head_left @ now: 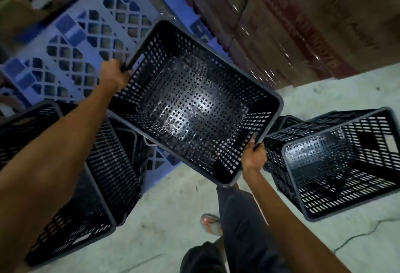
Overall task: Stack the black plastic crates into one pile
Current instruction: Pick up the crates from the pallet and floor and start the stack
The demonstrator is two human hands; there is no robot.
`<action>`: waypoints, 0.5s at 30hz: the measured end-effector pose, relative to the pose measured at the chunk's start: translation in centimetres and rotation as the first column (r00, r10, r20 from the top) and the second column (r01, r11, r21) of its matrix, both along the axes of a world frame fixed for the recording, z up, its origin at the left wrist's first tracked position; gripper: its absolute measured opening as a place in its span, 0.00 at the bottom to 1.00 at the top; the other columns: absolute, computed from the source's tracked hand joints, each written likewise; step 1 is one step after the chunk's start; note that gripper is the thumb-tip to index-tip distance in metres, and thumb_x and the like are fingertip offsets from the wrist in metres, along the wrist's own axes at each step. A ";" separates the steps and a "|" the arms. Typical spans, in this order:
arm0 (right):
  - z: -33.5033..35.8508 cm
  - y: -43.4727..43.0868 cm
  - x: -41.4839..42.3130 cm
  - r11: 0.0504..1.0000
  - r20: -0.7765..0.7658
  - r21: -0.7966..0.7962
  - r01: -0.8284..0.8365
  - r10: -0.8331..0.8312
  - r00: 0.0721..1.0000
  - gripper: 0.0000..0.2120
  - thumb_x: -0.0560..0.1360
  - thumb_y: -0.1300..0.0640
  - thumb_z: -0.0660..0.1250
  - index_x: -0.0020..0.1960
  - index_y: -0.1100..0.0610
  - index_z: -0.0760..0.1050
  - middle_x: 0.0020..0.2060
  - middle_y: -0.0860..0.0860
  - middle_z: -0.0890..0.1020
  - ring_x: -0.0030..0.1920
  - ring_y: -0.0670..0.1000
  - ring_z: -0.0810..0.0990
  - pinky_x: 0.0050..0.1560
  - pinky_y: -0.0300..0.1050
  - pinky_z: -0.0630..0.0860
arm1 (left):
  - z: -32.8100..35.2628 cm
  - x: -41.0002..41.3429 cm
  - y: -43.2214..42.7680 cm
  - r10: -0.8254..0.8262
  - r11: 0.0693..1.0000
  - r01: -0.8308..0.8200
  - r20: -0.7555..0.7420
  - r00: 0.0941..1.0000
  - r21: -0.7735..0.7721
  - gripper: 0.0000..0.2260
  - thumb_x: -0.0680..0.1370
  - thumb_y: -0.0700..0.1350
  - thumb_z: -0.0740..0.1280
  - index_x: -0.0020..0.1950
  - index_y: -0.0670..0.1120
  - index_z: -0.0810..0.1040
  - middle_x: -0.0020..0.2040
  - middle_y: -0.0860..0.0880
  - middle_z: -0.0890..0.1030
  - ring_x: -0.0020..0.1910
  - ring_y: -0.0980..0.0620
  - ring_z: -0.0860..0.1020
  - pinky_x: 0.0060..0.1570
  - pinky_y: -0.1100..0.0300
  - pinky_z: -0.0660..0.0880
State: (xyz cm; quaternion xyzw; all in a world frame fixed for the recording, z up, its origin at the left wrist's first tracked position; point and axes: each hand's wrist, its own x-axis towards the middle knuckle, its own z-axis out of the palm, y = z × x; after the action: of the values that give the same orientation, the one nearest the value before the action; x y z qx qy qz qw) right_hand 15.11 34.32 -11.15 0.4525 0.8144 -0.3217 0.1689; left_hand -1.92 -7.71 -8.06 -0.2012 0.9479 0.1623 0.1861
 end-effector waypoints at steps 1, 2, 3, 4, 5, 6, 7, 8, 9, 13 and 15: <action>1.3 0.3 0.0 1.000 -0.023 0.005 -0.028 0.028 0.999 0.22 0.83 0.49 0.57 0.63 0.66 0.73 0.58 0.66 0.80 0.60 0.67 0.78 0.59 0.56 0.73 | 1.0 1.7 -0.1 -0.006 1.000 0.006 -0.035 0.999 -0.005 0.19 0.78 0.46 0.67 0.32 0.39 0.67 0.27 0.40 0.65 0.29 0.44 0.68 0.32 0.51 0.65; 2.6 0.8 -0.3 0.998 -0.053 0.018 -0.052 0.053 0.997 0.22 0.83 0.48 0.57 0.61 0.67 0.74 0.56 0.67 0.80 0.58 0.67 0.79 0.57 0.57 0.74 | 2.2 3.4 -0.1 -0.001 1.000 0.001 -0.064 0.998 -0.007 0.21 0.78 0.46 0.67 0.30 0.42 0.62 0.26 0.44 0.62 0.27 0.47 0.63 0.31 0.55 0.62; 3.7 1.5 -0.5 0.994 -0.094 0.041 -0.100 0.103 0.990 0.22 0.83 0.48 0.57 0.59 0.67 0.75 0.53 0.67 0.81 0.56 0.67 0.79 0.53 0.57 0.74 | 3.3 5.2 0.0 0.015 1.000 -0.016 -0.077 0.997 -0.010 0.21 0.78 0.46 0.67 0.30 0.42 0.61 0.25 0.45 0.62 0.26 0.48 0.62 0.31 0.56 0.62; 5.0 2.3 -0.6 0.986 -0.111 0.062 -0.158 0.164 0.980 0.22 0.83 0.47 0.57 0.57 0.66 0.75 0.51 0.67 0.82 0.53 0.67 0.80 0.49 0.56 0.74 | 4.5 7.2 0.1 0.054 0.998 -0.056 -0.068 0.996 -0.027 0.20 0.79 0.46 0.67 0.31 0.41 0.64 0.26 0.43 0.65 0.27 0.47 0.64 0.32 0.54 0.65; 6.6 3.2 -0.4 0.969 -0.146 0.080 -0.233 0.243 0.959 0.21 0.83 0.47 0.56 0.55 0.65 0.75 0.48 0.67 0.82 0.50 0.67 0.80 0.45 0.54 0.72 | 6.3 9.6 0.4 0.103 0.994 -0.105 -0.051 0.993 -0.041 0.18 0.78 0.46 0.67 0.33 0.38 0.69 0.29 0.41 0.69 0.30 0.45 0.68 0.34 0.52 0.69; 7.7 3.9 -0.5 0.951 -0.167 0.100 -0.294 0.307 0.937 0.20 0.83 0.46 0.56 0.53 0.64 0.74 0.46 0.67 0.81 0.48 0.67 0.80 0.42 0.53 0.69 | 7.6 11.7 0.6 0.152 0.987 -0.154 -0.042 0.987 -0.044 0.17 0.78 0.47 0.67 0.37 0.35 0.73 0.31 0.40 0.72 0.32 0.42 0.72 0.36 0.51 0.70; 9.1 4.7 -0.4 0.933 -0.192 0.107 -0.345 0.359 0.913 0.19 0.83 0.46 0.55 0.50 0.62 0.73 0.45 0.67 0.81 0.47 0.67 0.80 0.40 0.52 0.67 | 9.4 14.3 1.0 0.200 0.979 -0.202 -0.054 0.978 -0.035 0.17 0.78 0.47 0.68 0.39 0.33 0.76 0.32 0.39 0.73 0.35 0.40 0.75 0.36 0.51 0.70; 10.4 5.2 -0.3 0.917 -0.206 0.129 -0.376 0.396 0.895 0.19 0.83 0.45 0.55 0.49 0.61 0.72 0.44 0.66 0.81 0.46 0.67 0.79 0.39 0.52 0.67 | 10.9 16.7 1.5 0.226 0.973 -0.229 -0.073 0.971 -0.031 0.17 0.78 0.47 0.68 0.42 0.32 0.78 0.33 0.38 0.74 0.37 0.38 0.78 0.37 0.51 0.71; 12.1 5.8 0.7 0.893 -0.227 0.156 -0.422 0.448 0.865 0.20 0.83 0.45 0.54 0.50 0.61 0.72 0.45 0.66 0.81 0.47 0.67 0.79 0.39 0.53 0.68 | 12.8 20.0 2.5 0.247 0.968 -0.250 -0.108 0.963 -0.017 0.17 0.77 0.47 0.68 0.43 0.32 0.79 0.35 0.37 0.76 0.40 0.36 0.80 0.38 0.50 0.72; 17.1 7.9 3.2 0.826 -0.316 0.215 -0.521 0.563 0.763 0.20 0.83 0.47 0.55 0.61 0.63 0.73 0.51 0.65 0.81 0.54 0.68 0.78 0.48 0.56 0.73 | 17.8 29.4 5.6 0.361 0.930 -0.367 -0.172 0.917 0.000 0.18 0.77 0.49 0.69 0.38 0.35 0.77 0.34 0.37 0.77 0.44 0.35 0.80 0.41 0.50 0.73; 19.3 9.2 5.2 0.784 -0.348 0.228 -0.578 0.620 0.704 0.20 0.83 0.48 0.55 0.62 0.63 0.73 0.53 0.66 0.81 0.56 0.68 0.77 0.50 0.56 0.73 | 19.9 34.4 7.5 0.408 0.911 -0.410 -0.195 0.892 0.031 0.20 0.77 0.49 0.69 0.31 0.38 0.71 0.28 0.42 0.71 0.39 0.37 0.79 0.39 0.53 0.71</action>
State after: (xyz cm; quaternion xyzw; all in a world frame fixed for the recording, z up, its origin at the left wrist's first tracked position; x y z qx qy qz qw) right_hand 20.34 43.54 8.10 0.0946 0.9488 -0.2935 0.0689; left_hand 32.47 -0.25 11.87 -0.3801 0.8989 0.2115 0.0517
